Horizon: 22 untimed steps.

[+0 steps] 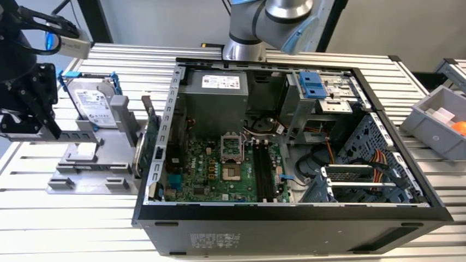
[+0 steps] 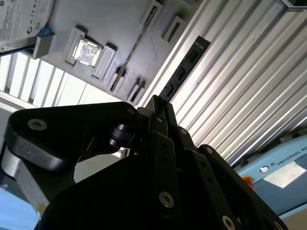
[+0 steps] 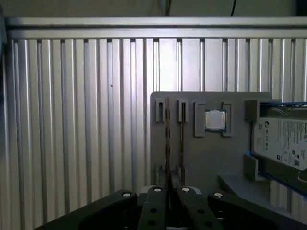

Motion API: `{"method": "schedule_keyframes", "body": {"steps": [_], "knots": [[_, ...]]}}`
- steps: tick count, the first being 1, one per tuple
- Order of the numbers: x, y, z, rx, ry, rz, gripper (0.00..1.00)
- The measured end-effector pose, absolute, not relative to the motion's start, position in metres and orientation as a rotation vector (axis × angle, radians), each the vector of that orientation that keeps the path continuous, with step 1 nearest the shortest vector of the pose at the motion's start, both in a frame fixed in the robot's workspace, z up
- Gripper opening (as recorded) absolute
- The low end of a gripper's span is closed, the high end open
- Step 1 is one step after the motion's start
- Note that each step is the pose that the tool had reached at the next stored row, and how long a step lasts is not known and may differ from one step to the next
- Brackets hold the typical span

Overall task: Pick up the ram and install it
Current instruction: 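Pick up the ram and move it above insertion slot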

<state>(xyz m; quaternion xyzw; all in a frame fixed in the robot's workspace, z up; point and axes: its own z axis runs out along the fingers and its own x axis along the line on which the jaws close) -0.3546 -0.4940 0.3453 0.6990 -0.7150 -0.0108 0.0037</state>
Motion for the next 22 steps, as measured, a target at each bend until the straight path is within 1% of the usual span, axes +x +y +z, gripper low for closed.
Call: {"method": "schedule_keyframes", "body": {"steps": [22], "knots": [[-0.355, -0.494, 0.368, 2.189, -2.243, -0.034, 0.00]]}}
